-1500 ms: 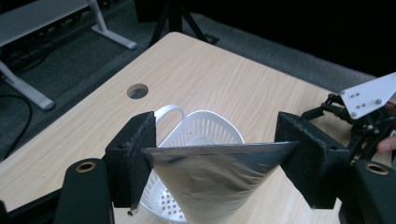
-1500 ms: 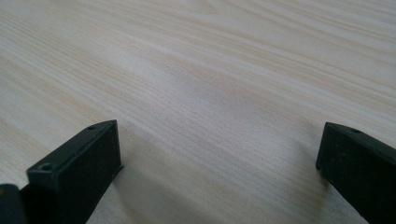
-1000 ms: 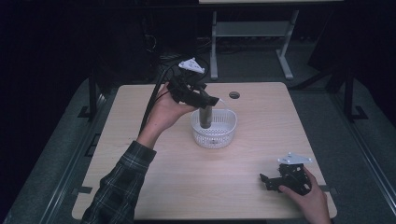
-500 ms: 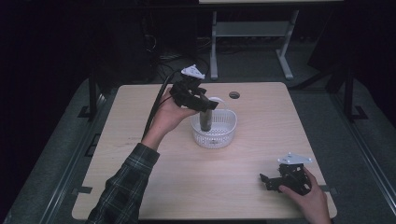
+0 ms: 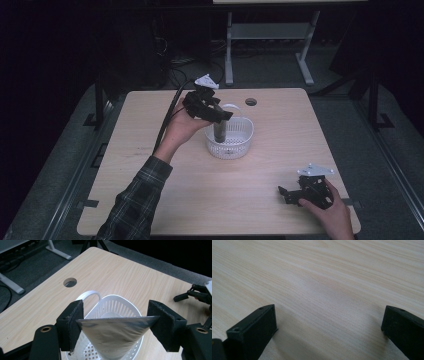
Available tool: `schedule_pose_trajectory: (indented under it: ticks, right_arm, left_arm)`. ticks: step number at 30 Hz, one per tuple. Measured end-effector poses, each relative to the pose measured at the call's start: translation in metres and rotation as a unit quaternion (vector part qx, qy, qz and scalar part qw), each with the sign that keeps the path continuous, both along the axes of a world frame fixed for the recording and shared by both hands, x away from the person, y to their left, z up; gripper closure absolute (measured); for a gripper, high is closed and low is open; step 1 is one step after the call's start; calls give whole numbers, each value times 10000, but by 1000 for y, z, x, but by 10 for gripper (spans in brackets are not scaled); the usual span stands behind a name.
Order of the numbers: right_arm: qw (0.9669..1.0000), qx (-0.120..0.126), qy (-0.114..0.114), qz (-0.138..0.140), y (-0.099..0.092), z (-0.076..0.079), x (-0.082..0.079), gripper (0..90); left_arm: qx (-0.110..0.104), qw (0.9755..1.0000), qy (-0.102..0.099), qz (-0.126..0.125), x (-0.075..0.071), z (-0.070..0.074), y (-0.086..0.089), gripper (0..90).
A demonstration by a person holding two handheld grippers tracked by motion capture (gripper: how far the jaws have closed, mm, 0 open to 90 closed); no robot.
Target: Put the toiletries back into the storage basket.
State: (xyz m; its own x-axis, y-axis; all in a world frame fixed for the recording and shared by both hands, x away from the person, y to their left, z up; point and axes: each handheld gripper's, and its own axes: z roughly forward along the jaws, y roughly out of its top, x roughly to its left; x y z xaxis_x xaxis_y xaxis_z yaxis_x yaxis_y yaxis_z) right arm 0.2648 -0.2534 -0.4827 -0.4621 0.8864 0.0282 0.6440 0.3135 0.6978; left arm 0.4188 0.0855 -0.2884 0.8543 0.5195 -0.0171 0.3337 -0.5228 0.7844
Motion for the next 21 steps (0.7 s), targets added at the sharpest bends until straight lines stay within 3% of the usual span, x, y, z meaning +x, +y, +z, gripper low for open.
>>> schedule_pose_trajectory:
  ticks: [21]
  right_arm:
    - [10000, -9, -9, 6, 0, 0, 0, 0]
  left_arm:
    - [85, 9999, 50, 99, 5, -26, 3, 295]
